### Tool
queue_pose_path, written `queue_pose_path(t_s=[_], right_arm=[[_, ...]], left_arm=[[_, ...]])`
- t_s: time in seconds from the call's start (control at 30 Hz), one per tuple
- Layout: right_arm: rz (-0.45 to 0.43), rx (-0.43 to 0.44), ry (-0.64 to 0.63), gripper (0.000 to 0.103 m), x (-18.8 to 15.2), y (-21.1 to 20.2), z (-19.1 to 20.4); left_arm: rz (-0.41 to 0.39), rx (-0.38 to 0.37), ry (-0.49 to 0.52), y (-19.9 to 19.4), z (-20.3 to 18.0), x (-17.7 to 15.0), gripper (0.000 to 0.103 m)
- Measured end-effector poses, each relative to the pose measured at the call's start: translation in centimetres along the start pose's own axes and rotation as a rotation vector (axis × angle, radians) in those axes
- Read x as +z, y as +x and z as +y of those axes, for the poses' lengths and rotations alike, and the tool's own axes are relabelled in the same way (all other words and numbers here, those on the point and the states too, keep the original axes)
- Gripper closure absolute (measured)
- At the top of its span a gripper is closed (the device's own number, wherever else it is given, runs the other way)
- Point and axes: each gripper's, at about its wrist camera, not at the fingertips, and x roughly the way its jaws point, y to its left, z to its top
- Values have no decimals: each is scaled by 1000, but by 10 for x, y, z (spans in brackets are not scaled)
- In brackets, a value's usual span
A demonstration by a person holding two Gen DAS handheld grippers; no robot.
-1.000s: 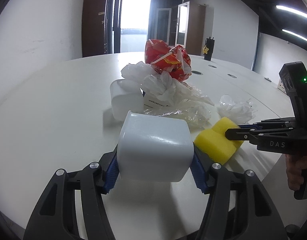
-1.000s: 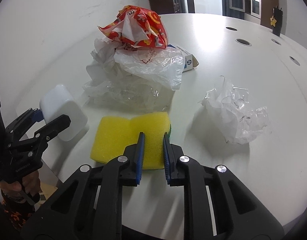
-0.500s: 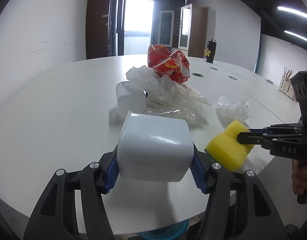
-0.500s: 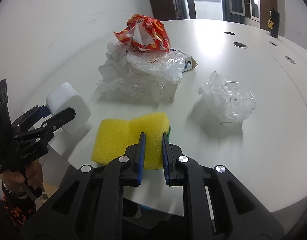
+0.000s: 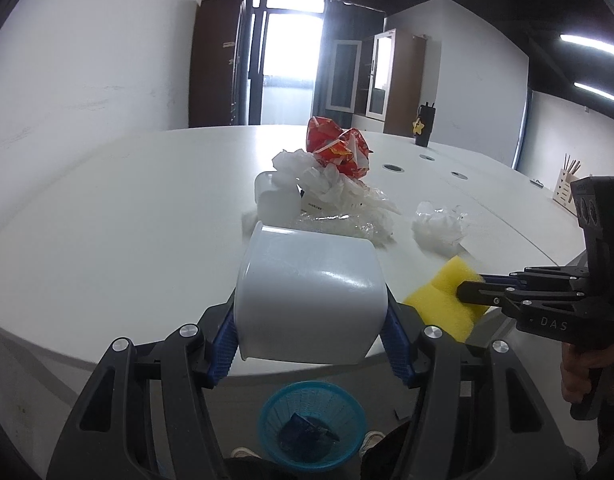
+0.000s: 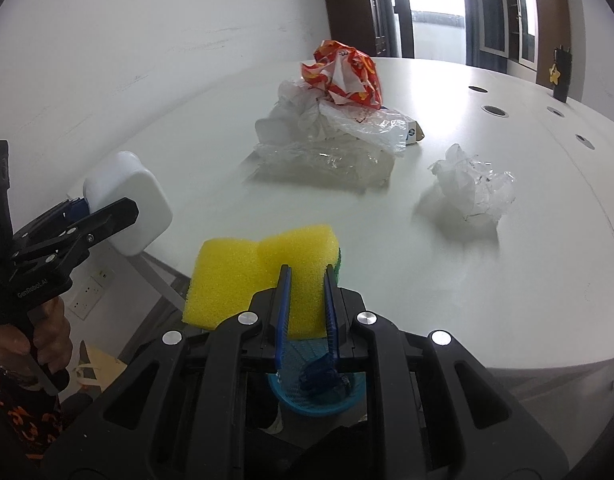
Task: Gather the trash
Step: 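Carry the white box and yellow sponge down over the blue basket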
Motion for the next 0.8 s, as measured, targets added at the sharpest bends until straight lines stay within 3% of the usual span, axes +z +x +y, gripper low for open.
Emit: queue_pose_path(t_s=[0.4, 0.8], right_arm=[[5, 57, -26, 89, -61, -14, 30], [93, 42, -49, 89, -120, -2, 46]], left_arm=[[24, 17, -14, -55, -4, -37, 43], [158, 8, -5, -38, -13, -90, 43]])
